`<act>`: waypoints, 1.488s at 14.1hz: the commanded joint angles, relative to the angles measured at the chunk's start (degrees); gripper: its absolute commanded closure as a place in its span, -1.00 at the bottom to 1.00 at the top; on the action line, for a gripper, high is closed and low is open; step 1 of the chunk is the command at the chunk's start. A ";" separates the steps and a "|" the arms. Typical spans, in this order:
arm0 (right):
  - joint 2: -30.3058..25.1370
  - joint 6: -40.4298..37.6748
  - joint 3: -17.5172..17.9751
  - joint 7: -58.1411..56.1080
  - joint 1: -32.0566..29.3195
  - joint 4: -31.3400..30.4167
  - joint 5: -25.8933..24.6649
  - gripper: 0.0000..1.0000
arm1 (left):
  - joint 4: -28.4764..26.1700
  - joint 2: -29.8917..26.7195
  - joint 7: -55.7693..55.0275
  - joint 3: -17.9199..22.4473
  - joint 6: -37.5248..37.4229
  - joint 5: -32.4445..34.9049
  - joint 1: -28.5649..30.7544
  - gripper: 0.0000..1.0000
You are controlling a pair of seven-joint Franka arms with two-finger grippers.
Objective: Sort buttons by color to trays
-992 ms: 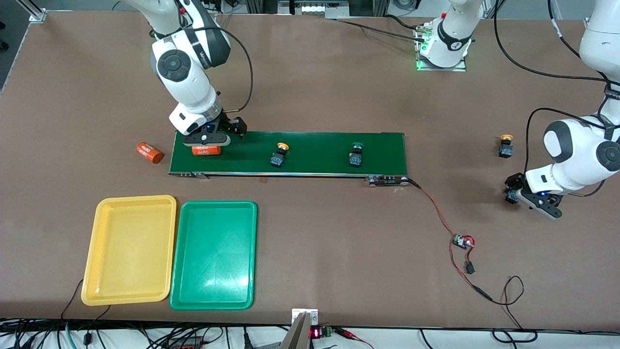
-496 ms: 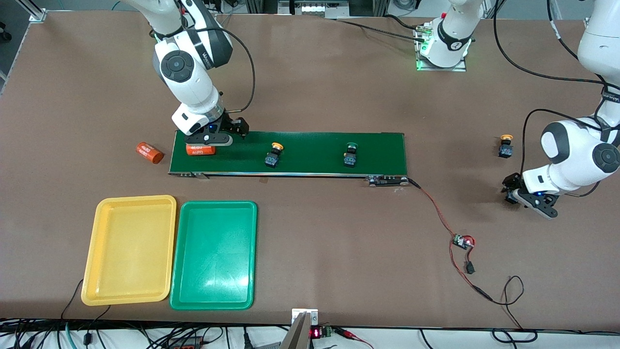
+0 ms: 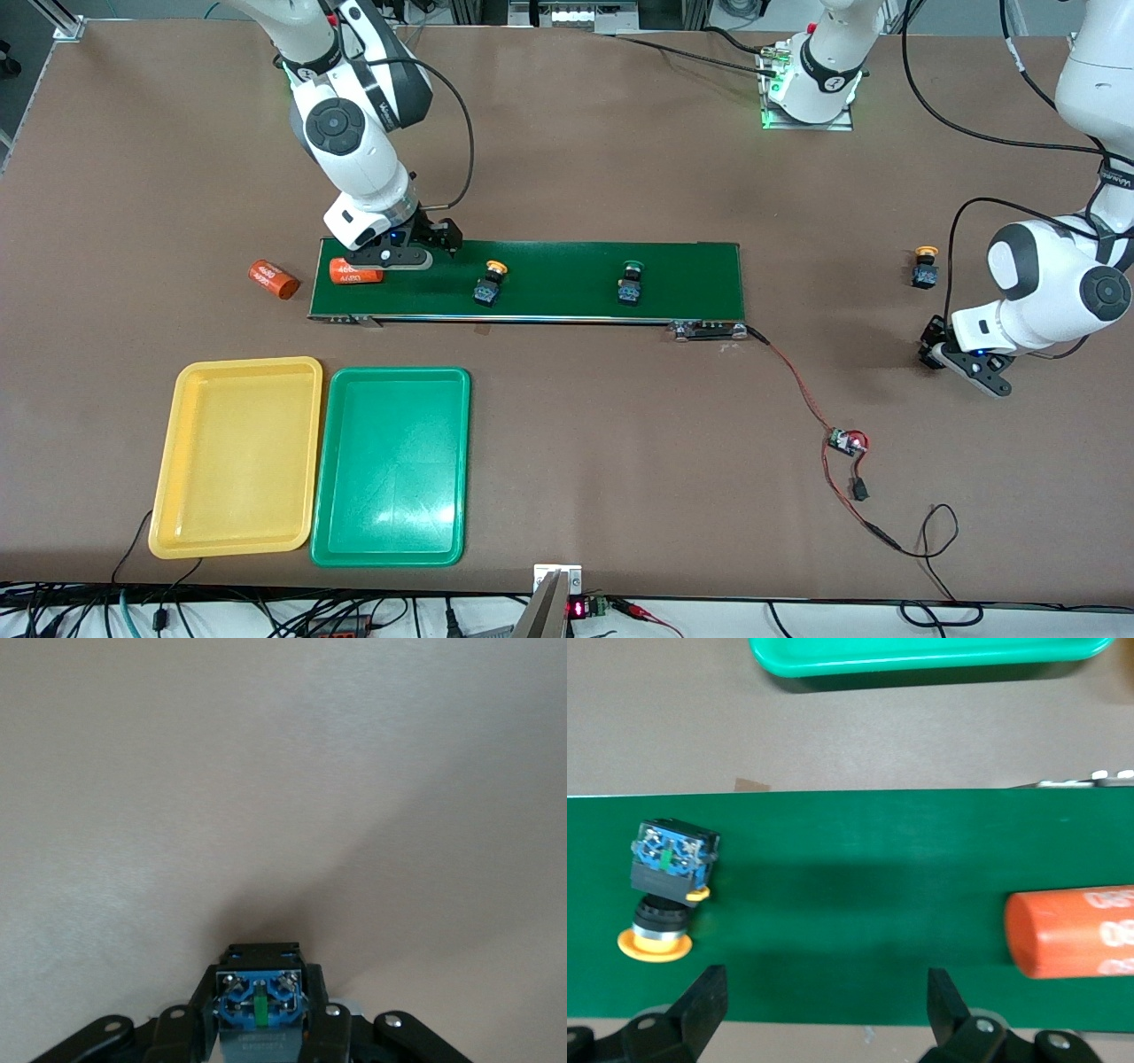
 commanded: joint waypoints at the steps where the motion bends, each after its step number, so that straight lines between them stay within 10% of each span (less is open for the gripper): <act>1: 2.84 0.80 -0.45 4.58 1.45 2.90 0.35 -1.00 | -0.50 -4.54 0.11 -0.33 -5.60 0.40 -2.30 1.00; 14: 9.35 -3.94 -0.71 15.14 0.13 13.81 0.44 -1.00 | -5.25 -14.92 -55.05 -6.39 -14.32 -9.08 -28.75 1.00; 21: 11.72 -3.94 -0.80 14.88 0.22 15.21 0.00 -1.00 | -5.25 -12.55 -62.29 -6.30 -12.65 -19.81 -34.91 1.00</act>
